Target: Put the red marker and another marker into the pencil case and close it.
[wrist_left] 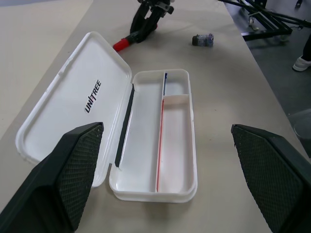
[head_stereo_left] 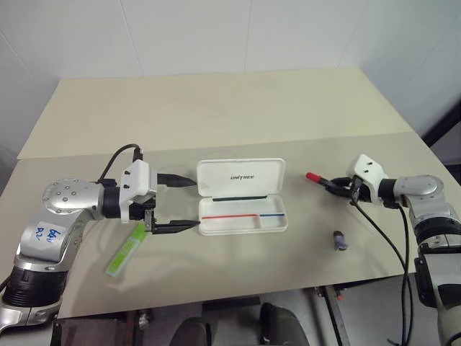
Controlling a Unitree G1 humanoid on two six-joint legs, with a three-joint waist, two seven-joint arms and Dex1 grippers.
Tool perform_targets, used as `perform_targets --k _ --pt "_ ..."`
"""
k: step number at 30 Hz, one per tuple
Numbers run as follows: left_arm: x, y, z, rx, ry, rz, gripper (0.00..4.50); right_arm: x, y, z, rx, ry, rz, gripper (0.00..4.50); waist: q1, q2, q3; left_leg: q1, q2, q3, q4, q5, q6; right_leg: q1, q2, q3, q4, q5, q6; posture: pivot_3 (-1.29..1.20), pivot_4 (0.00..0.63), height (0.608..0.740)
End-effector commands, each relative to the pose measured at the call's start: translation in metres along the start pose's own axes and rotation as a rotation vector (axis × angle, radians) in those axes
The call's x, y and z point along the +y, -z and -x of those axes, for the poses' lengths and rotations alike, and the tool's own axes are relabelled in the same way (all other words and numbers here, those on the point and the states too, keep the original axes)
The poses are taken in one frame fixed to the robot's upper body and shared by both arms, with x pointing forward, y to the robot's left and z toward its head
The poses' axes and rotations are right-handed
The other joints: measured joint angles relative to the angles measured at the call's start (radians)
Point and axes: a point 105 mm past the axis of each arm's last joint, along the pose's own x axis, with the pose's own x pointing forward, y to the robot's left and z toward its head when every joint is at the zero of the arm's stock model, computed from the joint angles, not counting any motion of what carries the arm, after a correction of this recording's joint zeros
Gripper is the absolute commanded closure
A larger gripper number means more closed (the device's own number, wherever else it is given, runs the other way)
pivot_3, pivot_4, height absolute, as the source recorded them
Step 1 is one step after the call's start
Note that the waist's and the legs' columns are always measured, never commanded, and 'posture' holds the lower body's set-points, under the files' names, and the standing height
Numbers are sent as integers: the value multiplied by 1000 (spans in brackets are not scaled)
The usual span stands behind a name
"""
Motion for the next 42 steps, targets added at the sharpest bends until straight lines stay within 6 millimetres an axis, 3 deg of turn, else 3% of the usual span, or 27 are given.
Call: perform_targets --k 1,5,7,11,12,14,16,19,23,28,33,37,42 --pt "3 -7 -1 -20 -1 -44 0 -25 -34 17 -125 106 55 3546 1 1 0 -3 0 0 0 0 0 -3 0 0 0 0 0 0 150 740" --pt "4 -2 1 -16 0 -40 0 -40 -64 34 -221 162 79 3546 3 1 0 -10 0 0 -2 0 0 -11 0 -2 1 0 0 0 150 740" --pt "5 1 4 -14 -8 -37 0 -46 -89 42 -303 184 95 3546 3 1 1 -11 0 0 -2 0 0 -11 0 -3 1 0 0 0 150 740" --pt "7 6 10 -4 -25 -33 0 -42 -131 49 -475 156 33 3546 3 2 1 -12 0 0 -4 -1 0 -12 0 -6 0 0 0 0 150 740" --pt "8 8 12 2 -30 -33 0 -38 -142 50 -527 130 15 3546 4 2 1 -12 1 0 -5 -1 0 -12 0 -7 0 0 0 0 150 740" --pt "18 14 27 36 -102 -30 0 6 -181 50 -663 -97 69 3546 4 2 1 -12 1 0 -4 0 0 -12 0 -7 0 0 0 0 150 740" --pt "22 18 35 56 -134 -32 0 36 -193 49 -697 -240 81 3546 5 2 1 -11 3 0 -4 0 0 -12 1 -8 0 0 0 0 150 740" --pt "22 23 46 78 -153 -25 0 83 -194 37 -663 -434 91 3546 11 0 0 -11 4 0 -2 -1 0 -11 2 -7 1 0 0 0 150 740" --pt "18 30 54 98 -171 -9 0 117 -197 20 -670 -557 12 3546 19 0 0 -11 4 1 -1 -1 0 -11 2 -6 2 0 0 0 150 740" --pt "14 36 64 121 -201 10 0 148 -181 -2 -575 -639 110 3546 31 0 0 -11 4 1 -1 -1 0 -12 2 -6 3 0 -1 0 150 740" --pt "9 38 64 128 -204 20 0 159 -161 -27 -479 -624 234 3546 26 0 0 -10 4 3 -3 -1 0 -13 2 -6 3 0 -1 0 150 740" --pt "4 38 63 122 -207 28 0 153 -144 -43 -403 -590 321 3546 26 0 0 -10 4 3 -3 -1 0 -13 2 -7 3 0 -1 0 150 740" --pt "-1 39 60 112 -215 46 0 143 -142 -52 -381 -541 406 3546 23 0 0 -10 4 4 -3 -1 0 -13 2 -6 2 -1 -1 0 150 740"
